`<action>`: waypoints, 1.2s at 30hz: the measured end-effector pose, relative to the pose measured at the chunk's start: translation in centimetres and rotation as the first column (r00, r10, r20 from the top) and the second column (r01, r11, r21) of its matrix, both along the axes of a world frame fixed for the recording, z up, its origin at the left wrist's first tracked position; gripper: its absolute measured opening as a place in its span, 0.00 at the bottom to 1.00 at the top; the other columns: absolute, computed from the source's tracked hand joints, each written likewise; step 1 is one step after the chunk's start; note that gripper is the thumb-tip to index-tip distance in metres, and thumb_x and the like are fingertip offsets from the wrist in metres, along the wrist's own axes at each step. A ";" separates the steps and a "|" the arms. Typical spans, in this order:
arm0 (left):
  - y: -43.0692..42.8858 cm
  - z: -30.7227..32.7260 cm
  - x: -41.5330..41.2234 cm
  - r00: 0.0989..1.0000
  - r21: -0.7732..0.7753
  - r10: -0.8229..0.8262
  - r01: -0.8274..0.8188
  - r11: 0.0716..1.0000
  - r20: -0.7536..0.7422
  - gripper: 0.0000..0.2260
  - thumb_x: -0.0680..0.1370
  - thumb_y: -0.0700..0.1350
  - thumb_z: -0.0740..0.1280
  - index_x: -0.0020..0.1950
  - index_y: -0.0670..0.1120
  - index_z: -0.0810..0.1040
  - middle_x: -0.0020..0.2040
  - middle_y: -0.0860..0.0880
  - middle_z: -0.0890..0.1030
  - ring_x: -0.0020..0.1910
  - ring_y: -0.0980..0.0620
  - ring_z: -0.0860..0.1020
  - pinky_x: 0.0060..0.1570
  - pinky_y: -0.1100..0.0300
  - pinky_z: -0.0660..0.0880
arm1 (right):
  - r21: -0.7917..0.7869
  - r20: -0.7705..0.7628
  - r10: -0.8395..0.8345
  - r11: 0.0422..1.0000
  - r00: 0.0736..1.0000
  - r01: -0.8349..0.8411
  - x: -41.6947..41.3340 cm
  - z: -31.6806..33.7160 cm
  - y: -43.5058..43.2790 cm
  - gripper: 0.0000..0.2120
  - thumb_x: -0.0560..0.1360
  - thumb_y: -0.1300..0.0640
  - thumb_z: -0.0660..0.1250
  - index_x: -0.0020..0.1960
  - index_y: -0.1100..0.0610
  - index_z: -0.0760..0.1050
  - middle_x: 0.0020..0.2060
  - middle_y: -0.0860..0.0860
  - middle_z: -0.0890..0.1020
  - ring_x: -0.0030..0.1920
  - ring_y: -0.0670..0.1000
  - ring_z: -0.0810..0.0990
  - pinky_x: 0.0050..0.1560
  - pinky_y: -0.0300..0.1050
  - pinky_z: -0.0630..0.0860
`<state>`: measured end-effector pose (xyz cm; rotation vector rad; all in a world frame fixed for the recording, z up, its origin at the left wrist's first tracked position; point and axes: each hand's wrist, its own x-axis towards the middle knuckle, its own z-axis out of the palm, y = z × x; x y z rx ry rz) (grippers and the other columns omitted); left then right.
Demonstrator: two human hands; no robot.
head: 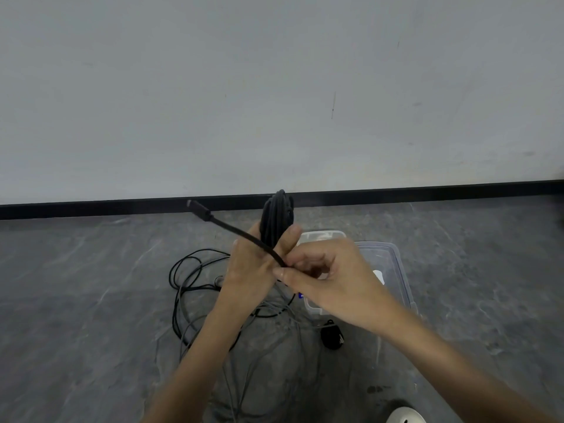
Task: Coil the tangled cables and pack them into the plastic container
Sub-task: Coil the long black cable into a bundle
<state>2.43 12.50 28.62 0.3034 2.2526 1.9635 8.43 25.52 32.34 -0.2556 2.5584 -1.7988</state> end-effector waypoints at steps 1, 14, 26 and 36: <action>0.0 0.2 0.1 0.999 -0.009 -0.036 0.035 0.999 -0.016 0.29 0.63 0.75 0.66 0.41 0.49 0.77 0.34 0.52 0.82 0.37 0.50 0.80 0.42 0.49 0.78 | -0.022 -0.003 -0.006 1.000 1.000 0.006 0.0 0.0 0.0 0.04 0.74 0.58 0.72 0.43 0.59 0.84 0.32 0.49 0.84 0.32 0.47 0.81 0.36 0.39 0.76; -0.2 1.1 1.9 0.990 -0.249 -0.112 0.130 0.960 0.086 0.22 0.76 0.65 0.41 0.46 0.56 0.69 0.46 0.57 0.72 0.45 0.70 0.72 0.41 0.74 0.64 | -0.367 0.158 -0.012 0.928 0.987 0.070 -0.3 0.7 0.2 0.09 0.77 0.62 0.67 0.41 0.65 0.82 0.29 0.56 0.82 0.27 0.52 0.80 0.31 0.40 0.78; -0.4 1.5 1.6 0.988 -0.170 -0.093 0.113 0.979 0.120 0.50 0.68 0.77 0.40 0.66 0.35 0.68 0.62 0.36 0.76 0.65 0.46 0.73 0.65 0.48 0.69 | -0.511 0.241 -0.031 0.846 0.970 0.154 0.1 0.8 -0.6 0.10 0.77 0.60 0.65 0.44 0.68 0.80 0.30 0.56 0.83 0.29 0.51 0.82 0.33 0.40 0.79; -0.2 2.7 1.9 0.985 0.042 -0.156 0.154 0.987 0.071 0.27 0.78 0.63 0.57 0.32 0.41 0.70 0.30 0.48 0.71 0.30 0.58 0.70 0.31 0.70 0.69 | -0.525 0.315 0.004 0.834 0.949 0.171 0.3 1.7 -0.9 0.11 0.76 0.59 0.66 0.38 0.62 0.82 0.31 0.57 0.83 0.30 0.52 0.83 0.32 0.39 0.79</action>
